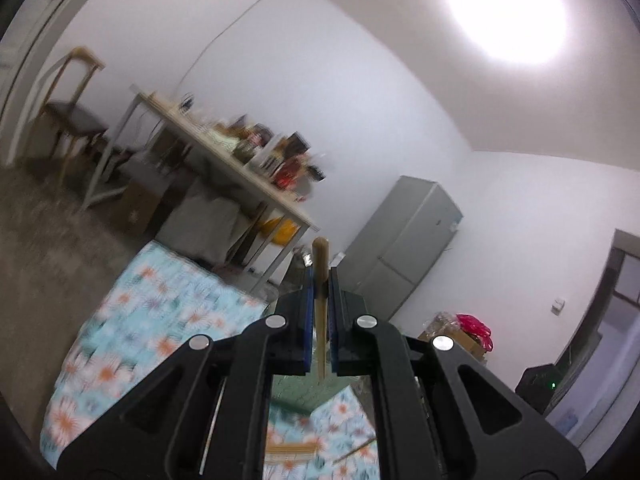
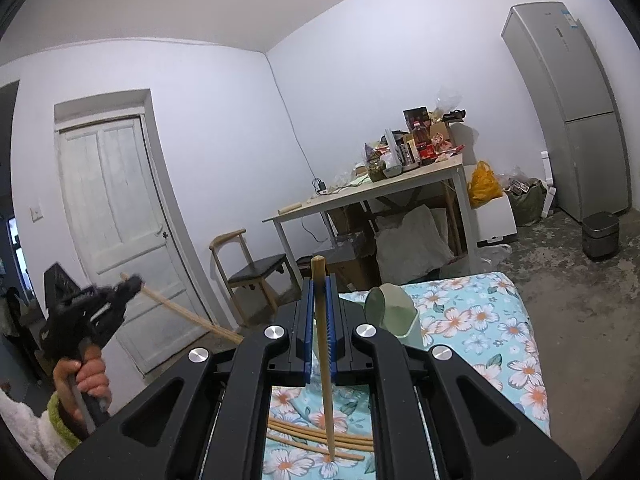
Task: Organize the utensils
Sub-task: 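Drop the chopstick into the green holder with the left tool while the right tool drops its chopstick in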
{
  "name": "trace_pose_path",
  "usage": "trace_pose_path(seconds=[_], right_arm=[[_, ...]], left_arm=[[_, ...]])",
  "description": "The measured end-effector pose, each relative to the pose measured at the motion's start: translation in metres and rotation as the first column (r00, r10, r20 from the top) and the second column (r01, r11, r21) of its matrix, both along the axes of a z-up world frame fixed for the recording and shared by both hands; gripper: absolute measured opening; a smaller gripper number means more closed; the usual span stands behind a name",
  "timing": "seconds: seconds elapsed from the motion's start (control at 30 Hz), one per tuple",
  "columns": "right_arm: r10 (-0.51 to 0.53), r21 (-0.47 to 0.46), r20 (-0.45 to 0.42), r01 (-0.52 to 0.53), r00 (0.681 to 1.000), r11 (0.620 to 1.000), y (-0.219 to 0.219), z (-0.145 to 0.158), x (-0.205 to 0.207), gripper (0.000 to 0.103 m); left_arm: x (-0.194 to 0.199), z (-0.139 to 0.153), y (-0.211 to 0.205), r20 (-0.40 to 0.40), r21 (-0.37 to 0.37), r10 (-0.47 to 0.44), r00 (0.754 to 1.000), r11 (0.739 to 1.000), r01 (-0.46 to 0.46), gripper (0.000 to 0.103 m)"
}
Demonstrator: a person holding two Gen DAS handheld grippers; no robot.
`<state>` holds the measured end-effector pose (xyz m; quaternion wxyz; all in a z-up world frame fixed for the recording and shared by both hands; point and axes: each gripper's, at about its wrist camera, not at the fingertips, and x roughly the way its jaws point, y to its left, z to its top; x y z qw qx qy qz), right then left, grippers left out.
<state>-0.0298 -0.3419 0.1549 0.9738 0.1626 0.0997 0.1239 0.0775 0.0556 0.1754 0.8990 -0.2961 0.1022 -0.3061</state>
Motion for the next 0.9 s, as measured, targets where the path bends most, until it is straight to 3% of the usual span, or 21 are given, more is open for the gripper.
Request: trace_pose_path(seconds=[0.1, 0.23, 0.47, 0.67, 0.73, 0.8, 0.9], right_arm=[[0.009, 0.01, 0.011, -0.009, 1.0, 1.0, -0.001, 0.001, 0.004, 0.006], [0.021, 0.019, 0.022, -0.021, 1.0, 1.0, -0.004, 0.001, 0.011, 0.006], [0.035, 0.04, 0.025, -0.036, 0.999, 0.999, -0.014, -0.002, 0.026, 0.006], [0.044, 0.04, 0.023, -0.045, 0.999, 0.998, -0.016, -0.002, 0.033, 0.006], [0.046, 0.033, 0.026, -0.047, 0.999, 0.998, -0.015, 0.001, 0.035, 0.006], [0.048, 0.027, 0.031, -0.049, 0.998, 0.998, -0.013, 0.005, 0.038, 0.006], [0.052, 0.016, 0.042, -0.053, 0.998, 0.998, -0.01, 0.013, 0.042, 0.006]], left_arm=[[0.016, 0.012, -0.023, 0.048, 0.036, -0.008, 0.999, 0.999, 0.007, 0.005], [0.047, 0.015, -0.06, 0.049, 0.093, -0.039, 0.998, 0.995, 0.035, 0.005], [0.092, -0.006, -0.121, 0.036, 0.258, -0.026, 0.999, 0.966, 0.016, 0.005], [0.118, -0.034, -0.155, -0.069, 0.34, -0.05, 0.996, 0.938, 0.07, 0.005], [0.124, -0.042, -0.155, -0.1, 0.33, -0.057, 0.993, 0.94, 0.087, 0.012], [0.127, -0.047, -0.153, -0.119, 0.315, -0.049, 0.992, 0.945, 0.085, 0.04], [0.127, -0.049, -0.143, -0.129, 0.284, -0.033, 0.991, 0.956, 0.069, 0.051]])
